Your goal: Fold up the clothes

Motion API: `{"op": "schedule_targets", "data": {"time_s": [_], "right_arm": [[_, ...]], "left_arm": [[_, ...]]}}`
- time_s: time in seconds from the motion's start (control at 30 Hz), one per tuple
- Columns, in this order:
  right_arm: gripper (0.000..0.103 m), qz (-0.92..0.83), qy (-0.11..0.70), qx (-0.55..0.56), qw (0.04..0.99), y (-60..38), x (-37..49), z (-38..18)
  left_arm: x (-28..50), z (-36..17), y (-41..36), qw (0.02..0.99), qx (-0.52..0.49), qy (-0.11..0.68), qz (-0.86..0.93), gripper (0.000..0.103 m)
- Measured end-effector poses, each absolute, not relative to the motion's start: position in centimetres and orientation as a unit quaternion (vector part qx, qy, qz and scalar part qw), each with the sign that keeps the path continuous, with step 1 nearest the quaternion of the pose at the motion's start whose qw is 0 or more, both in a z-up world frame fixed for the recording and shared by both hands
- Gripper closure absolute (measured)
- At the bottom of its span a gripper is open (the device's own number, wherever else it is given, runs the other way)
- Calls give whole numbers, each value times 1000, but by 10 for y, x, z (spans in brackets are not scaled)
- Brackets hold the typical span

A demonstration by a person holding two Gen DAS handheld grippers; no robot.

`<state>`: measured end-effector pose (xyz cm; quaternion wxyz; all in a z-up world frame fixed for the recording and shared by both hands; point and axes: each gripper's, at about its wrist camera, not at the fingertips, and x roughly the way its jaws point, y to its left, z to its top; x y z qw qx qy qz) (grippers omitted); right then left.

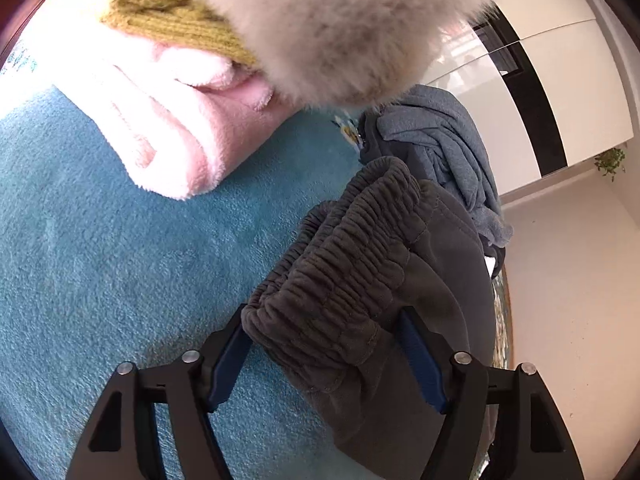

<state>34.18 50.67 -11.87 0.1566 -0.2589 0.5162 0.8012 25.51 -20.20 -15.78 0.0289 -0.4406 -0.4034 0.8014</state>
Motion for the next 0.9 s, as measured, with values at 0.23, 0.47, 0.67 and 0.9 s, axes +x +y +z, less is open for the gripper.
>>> {"op": "schedule_targets", "data": {"time_s": [0.23,0.47,0.67,0.9], "right_arm": [[89,833,487,-230,124,485,342,-64],[89,887,435,-155,29,445,413,7],[89,856,443,-252,84,439,457,-76],[83,815,492,-284,114,445,479,-111]], "left_arm": [[263,-112,-214,52,-406,-395,823,62],[324,-43,-261,110,-342,-346,866,63],[344,-124,-280,69,-458,-328,823,62],[347,-141,-285,72,-481,-341,804,56]]}}
